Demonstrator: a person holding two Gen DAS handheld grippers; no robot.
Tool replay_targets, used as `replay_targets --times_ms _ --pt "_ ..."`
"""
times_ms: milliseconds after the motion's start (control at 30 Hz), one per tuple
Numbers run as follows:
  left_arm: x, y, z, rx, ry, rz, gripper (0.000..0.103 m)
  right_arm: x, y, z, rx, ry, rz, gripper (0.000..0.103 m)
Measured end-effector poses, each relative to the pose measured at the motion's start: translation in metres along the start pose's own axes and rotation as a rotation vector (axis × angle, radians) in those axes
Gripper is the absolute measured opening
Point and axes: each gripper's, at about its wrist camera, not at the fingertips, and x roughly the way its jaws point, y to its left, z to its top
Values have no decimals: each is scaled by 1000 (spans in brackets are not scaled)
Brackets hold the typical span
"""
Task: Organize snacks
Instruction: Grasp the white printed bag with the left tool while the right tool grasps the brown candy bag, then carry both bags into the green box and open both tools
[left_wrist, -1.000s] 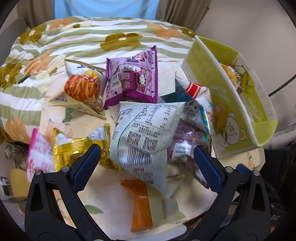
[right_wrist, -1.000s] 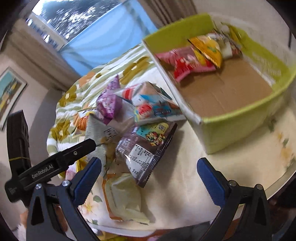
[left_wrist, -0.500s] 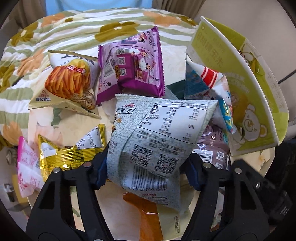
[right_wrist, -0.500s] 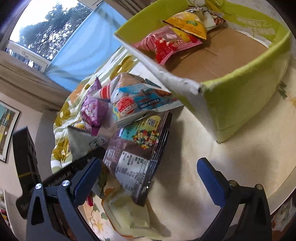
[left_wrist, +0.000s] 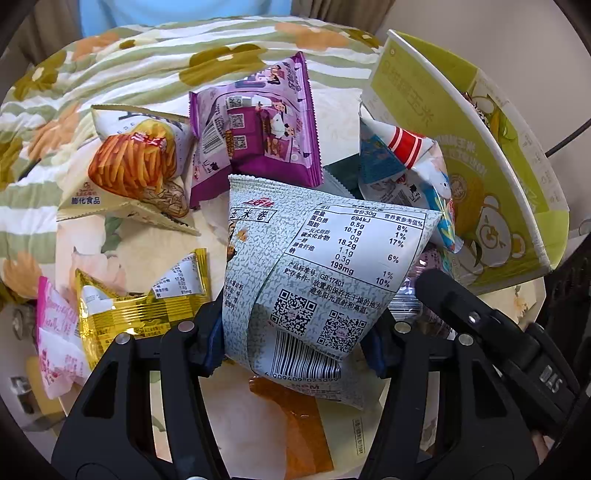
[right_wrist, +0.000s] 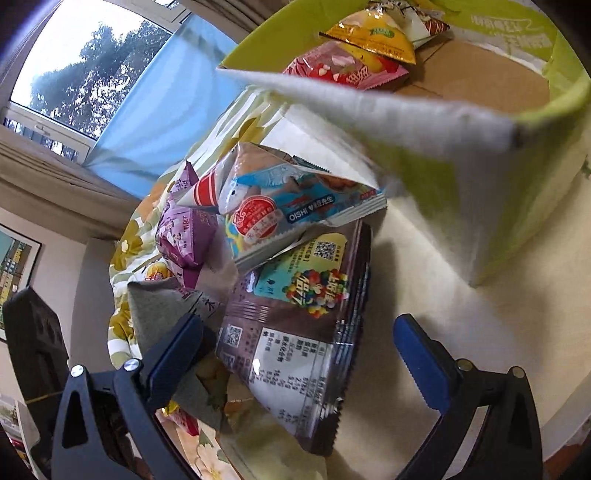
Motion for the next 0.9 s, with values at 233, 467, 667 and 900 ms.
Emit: replay_targets --times_ms 233,467,667,900 --pt "-4 0 -4 8 -11 -12 55 3 8 2 -13 -29 12 84" --pt "-10 -1 -9 3 -23 -24 55 4 14 4 -40 -19 11 60" --pt "-33 -2 -11 -5 -64 -36 55 -7 20 3 -52 -28 22 58" --pt "-75 0 -20 -23 -127 -42 55 -33 38 -3 -97 -11 55 58"
